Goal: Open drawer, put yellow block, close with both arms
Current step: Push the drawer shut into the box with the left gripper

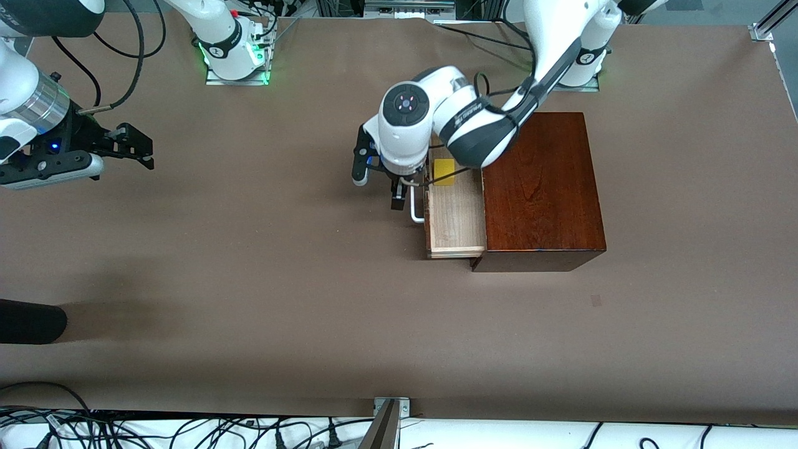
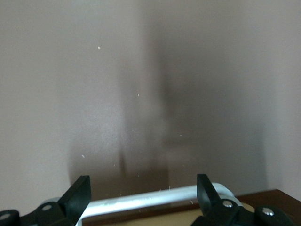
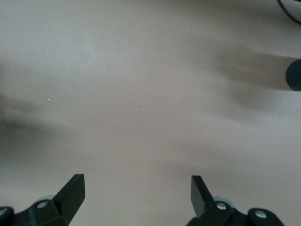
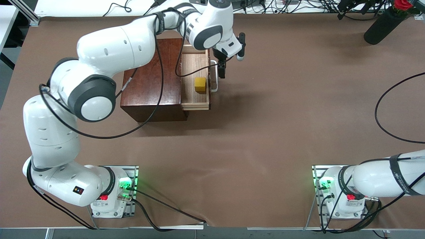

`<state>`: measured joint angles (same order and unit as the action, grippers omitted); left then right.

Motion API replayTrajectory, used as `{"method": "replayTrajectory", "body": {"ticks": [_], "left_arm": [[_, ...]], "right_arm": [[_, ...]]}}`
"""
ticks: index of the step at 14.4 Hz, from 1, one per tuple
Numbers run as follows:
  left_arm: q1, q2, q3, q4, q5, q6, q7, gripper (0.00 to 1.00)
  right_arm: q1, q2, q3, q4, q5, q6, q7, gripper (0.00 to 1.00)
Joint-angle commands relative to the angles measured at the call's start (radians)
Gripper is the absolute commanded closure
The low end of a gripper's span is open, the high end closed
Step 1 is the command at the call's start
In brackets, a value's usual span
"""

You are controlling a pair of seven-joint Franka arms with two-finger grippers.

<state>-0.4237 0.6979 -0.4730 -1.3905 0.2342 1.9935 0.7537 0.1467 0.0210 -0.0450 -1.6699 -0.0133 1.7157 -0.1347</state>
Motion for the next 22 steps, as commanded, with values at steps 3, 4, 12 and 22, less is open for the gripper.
{"method": "replayTrajectory", "body": {"ticks": [3,4,12,22], "left_arm": [[0.025,0.017,0.004,-0.038,0.048,-0.036,0.021,0.00],[0.025,0.014,0.011,-0.030,0.050,-0.100,0.021,0.00],[0.028,-0.023,0.051,-0.021,0.119,-0.347,0.021,0.00],[0.037,-0.043,0.056,-0.016,0.119,-0.410,0.012,0.00]], "right_arm": [[-0.007,0.011,0.008,0.025,0.004,-0.016,0.004,0.00],[-0.007,0.011,0.007,0.027,0.004,-0.016,0.003,0.00],[-0.007,0.013,0.007,0.027,0.004,-0.011,0.004,0.00],[-0.007,0.014,0.007,0.027,0.006,-0.011,0.004,0.00]]}}
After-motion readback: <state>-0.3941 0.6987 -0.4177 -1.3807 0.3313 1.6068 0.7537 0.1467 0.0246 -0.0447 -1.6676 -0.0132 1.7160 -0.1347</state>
